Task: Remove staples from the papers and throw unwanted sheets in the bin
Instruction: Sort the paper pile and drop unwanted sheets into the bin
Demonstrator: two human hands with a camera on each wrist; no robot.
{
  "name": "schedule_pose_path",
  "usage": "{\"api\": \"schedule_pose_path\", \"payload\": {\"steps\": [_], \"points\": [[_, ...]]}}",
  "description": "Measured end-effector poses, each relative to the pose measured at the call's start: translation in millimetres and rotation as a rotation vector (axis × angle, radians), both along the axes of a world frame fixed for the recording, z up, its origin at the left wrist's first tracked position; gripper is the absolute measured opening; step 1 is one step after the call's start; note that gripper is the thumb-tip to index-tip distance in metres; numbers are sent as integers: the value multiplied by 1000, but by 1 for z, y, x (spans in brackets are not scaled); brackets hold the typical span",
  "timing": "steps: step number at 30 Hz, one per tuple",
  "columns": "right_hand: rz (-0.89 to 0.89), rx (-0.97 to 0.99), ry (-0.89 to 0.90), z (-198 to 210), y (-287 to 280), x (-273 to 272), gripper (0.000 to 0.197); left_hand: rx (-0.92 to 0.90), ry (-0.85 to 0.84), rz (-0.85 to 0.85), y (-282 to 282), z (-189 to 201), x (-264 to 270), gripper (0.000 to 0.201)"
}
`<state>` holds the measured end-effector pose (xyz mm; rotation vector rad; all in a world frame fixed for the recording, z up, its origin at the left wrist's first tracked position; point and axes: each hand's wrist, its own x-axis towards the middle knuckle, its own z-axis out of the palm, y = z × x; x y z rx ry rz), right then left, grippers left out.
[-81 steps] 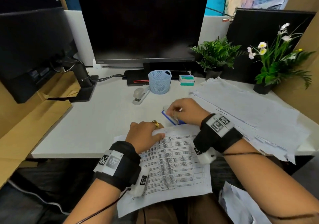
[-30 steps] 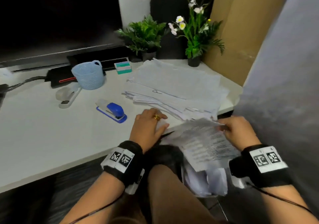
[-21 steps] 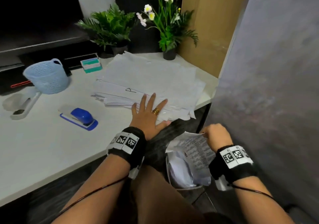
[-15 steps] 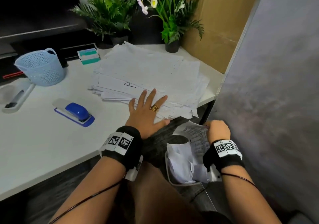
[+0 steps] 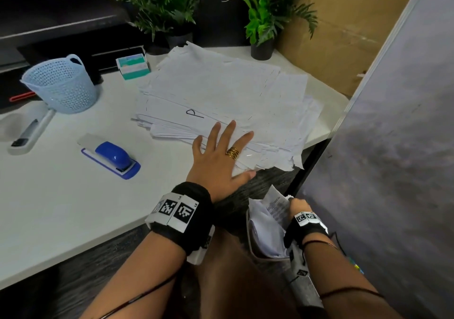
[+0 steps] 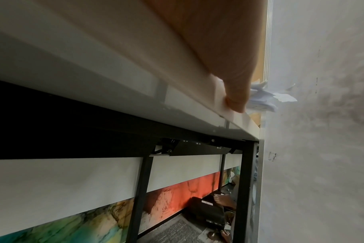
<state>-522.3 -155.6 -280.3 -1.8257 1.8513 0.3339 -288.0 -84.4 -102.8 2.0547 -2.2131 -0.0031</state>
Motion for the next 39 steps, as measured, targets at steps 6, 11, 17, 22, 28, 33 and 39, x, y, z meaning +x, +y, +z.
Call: {"api": "schedule_pose_path", "payload": {"steps": [6, 11, 17, 22, 28, 33, 39], "points": [[99, 227, 35, -87, -6, -2, 53, 1, 17, 14, 0, -1, -1, 77], [115, 174, 12, -50, 10, 24, 82, 0, 16, 14, -1, 0, -1, 77], [129, -140, -87, 47, 22, 52, 38, 8, 63, 8, 0, 7, 0, 79], [145, -453, -248, 156, 60, 58, 33, -42, 156, 50, 5, 9, 0, 86], [158, -803, -344, 242, 87, 61, 36, -95, 145, 141, 15, 15, -1, 87], [292, -870, -477, 248, 26, 84, 31, -61, 272, 141, 16, 15, 1, 82], [621, -410, -120, 222, -20, 101, 73, 74, 326, 16, 27, 30, 31, 83]]}}
